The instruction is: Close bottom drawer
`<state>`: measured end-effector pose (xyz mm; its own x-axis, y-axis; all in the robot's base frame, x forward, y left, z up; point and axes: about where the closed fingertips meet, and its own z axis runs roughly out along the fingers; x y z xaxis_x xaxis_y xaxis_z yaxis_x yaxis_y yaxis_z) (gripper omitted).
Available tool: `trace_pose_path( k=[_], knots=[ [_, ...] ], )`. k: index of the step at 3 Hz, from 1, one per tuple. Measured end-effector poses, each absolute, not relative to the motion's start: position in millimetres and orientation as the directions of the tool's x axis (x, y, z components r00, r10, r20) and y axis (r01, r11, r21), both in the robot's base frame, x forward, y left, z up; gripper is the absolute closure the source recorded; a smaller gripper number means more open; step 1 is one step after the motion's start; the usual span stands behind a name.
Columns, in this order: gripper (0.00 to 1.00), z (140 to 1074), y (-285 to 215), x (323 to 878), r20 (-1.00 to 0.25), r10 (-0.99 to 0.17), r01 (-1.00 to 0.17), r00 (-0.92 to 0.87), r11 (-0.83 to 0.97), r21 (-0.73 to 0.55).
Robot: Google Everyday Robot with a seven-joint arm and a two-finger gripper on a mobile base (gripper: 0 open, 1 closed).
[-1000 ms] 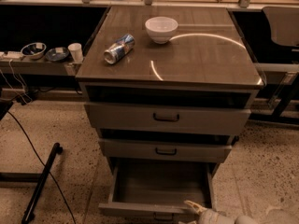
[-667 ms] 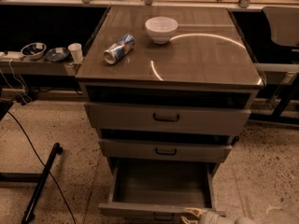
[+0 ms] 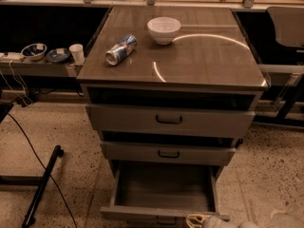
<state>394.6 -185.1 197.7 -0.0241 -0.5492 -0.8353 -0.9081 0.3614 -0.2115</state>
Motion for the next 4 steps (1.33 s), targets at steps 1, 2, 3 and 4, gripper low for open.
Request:
trace_pose_path(
  k=[1,2,3,4],
  knots=[
    [1.00,197.7,-185.1,394.6,-0.836,-0.549,-0.908,-0.024,0.362,-0.212],
    [1.00,196.7,-186.9,391.2,-0.852,-0.524,-0.895,-0.008,0.383,-0.228],
    [1.00,197.5,-188.0,378.8,-0.866,-0.496,-0.871,0.062,0.397,-0.290],
    [1.00,196.4,-188.3,369.7,-0.861,-0.495,-0.853,0.116,0.395,-0.342]
  ],
)
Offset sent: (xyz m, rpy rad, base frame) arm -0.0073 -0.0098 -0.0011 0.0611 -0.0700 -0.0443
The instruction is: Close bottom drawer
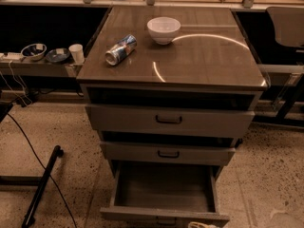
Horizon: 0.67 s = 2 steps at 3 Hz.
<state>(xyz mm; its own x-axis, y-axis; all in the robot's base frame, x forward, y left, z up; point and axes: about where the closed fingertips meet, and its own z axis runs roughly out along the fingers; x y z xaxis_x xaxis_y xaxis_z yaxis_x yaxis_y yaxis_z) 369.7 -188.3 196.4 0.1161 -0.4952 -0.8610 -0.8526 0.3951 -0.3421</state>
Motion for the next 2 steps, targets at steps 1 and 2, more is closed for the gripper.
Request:
trace_pose_path(
  k=[1,2],
  knots=[
    [1.00,192.6,-183.4,380.7,-0.854,-0.508,-0.844,0.108,0.408,-0.349],
    [1.00,174.9,-179.9,408.2,-0.838,-0.544,-0.839,0.050,0.432,-0.330]
  ],
)
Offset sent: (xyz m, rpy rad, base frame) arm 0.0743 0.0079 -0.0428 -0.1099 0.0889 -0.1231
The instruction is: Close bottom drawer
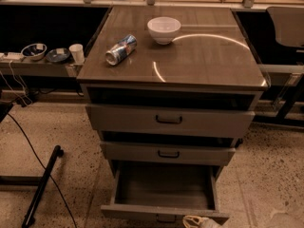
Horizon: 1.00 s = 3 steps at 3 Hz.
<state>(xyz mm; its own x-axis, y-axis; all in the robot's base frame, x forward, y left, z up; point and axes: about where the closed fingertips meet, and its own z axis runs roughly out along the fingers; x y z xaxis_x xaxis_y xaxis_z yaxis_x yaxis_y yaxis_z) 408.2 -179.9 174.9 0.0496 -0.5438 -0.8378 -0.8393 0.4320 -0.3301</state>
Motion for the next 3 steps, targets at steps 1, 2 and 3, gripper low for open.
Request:
trace_pose_path(
  k=[1,2,3],
  knots=[
    [1.00,150.6,-180.6,437.9,-0.828,-0.561,-0.834,-0.020,0.467,-0.296],
    [1.00,148.3,-183.6,471.4,-0.821,-0.569,-0.815,-0.046,0.497,-0.298],
    [1.00,152.8,-189.8,511.5,-0.819,-0.570,-0.798,-0.063,0.522,-0.301]
  ],
)
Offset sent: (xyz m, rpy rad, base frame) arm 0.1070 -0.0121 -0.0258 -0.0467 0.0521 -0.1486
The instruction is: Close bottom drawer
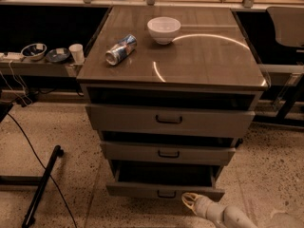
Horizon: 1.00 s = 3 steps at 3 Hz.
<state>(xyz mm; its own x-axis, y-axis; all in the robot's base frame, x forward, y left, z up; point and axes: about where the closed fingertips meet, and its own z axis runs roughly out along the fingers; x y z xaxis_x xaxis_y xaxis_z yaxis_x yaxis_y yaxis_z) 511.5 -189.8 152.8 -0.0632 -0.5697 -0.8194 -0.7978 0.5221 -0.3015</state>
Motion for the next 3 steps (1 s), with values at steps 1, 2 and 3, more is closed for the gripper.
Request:
trace_pose_path(
  k=[1,2,3],
  knots=[
    [1.00,157.5,-192.5,555.0,-0.819,-0.570,-0.789,-0.074,0.536,-0.301],
    [1.00,157.2,-189.3,593.9,-0.832,-0.547,-0.790,-0.090,0.548,-0.274],
    [1.00,156.6,-188.8,616.0,-0.850,-0.518,-0.794,-0.093,0.554,-0.250]
  ],
)
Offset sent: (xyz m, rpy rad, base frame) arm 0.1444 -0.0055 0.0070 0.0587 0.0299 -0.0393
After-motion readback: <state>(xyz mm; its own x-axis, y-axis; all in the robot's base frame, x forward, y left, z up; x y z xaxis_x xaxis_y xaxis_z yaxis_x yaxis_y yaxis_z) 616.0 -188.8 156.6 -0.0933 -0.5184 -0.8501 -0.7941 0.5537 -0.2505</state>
